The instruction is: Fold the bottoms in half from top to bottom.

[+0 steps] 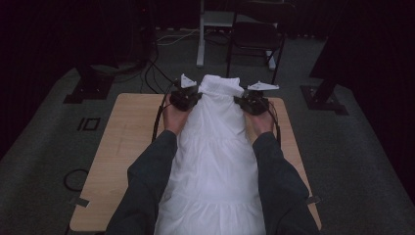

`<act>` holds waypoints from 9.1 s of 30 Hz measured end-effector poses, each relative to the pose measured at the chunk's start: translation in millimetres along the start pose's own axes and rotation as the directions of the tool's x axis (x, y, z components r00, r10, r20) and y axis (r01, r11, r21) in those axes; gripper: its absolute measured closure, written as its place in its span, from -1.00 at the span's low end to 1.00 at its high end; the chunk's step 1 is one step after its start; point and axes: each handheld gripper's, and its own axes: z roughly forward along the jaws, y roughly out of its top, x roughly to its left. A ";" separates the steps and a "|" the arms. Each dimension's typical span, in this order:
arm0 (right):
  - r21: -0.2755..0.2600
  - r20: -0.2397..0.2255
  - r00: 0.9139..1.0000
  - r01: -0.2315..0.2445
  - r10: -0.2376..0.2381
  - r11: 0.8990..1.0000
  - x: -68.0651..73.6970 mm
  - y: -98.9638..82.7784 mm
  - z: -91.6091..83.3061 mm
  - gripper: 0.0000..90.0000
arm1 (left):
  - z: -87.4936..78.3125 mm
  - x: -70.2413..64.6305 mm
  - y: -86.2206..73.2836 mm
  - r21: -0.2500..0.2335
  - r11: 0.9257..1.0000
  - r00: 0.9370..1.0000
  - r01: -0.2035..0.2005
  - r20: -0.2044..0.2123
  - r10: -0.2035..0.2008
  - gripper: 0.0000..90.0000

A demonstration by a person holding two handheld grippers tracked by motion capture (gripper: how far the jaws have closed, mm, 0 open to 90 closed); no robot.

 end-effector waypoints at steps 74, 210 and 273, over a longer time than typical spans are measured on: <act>0.192 -0.054 0.999 0.008 0.002 0.981 19.1 -74.6 32.8 0.74 | 4.1 -7.2 -89.8 0.161 0.986 0.990 -0.033 0.141 0.010 0.90; 0.246 -0.093 0.996 0.029 -0.006 0.969 58.4 -139.8 -30.9 0.40 | -61.0 -23.5 -165.1 0.161 0.987 0.990 -0.013 0.142 -0.010 0.41; 0.302 0.114 0.974 -0.222 0.196 0.927 -25.9 -141.3 34.8 0.29 | 26.8 58.1 -169.5 0.300 0.915 0.963 0.270 -0.105 -0.250 0.36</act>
